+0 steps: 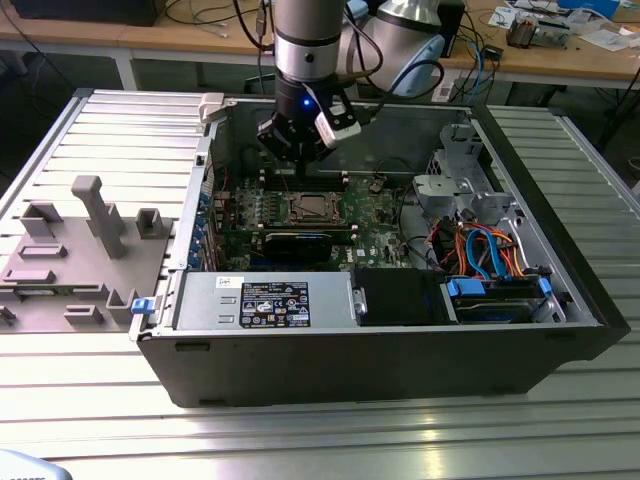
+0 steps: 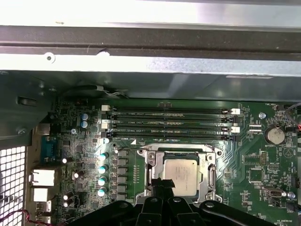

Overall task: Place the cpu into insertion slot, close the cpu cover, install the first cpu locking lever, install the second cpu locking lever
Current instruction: 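Install the first cpu locking lever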

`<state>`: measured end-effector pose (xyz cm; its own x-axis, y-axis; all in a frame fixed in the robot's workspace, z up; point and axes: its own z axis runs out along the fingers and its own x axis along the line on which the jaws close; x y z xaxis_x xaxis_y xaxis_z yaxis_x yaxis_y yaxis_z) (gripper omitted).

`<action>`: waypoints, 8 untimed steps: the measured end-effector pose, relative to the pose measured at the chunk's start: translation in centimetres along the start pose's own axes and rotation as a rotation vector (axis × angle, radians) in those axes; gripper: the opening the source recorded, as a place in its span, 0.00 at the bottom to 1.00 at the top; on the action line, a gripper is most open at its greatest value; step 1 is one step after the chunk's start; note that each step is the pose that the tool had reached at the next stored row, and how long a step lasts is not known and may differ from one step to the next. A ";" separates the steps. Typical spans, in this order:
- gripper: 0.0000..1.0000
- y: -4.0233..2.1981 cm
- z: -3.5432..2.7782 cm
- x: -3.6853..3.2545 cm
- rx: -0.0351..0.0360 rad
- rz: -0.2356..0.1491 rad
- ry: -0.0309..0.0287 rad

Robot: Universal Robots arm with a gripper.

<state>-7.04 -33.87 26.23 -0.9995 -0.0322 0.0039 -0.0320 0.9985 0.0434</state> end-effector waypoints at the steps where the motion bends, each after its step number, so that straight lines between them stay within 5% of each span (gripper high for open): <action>1: 0.11 0.02 0.00 0.05 0.0000 0.000 0.0000; 8: 0.11 0.09 0.02 0.38 0.0000 0.000 0.0000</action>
<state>-7.43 -33.80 26.22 -0.9995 -0.0321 0.0039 -0.0319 0.9985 0.0434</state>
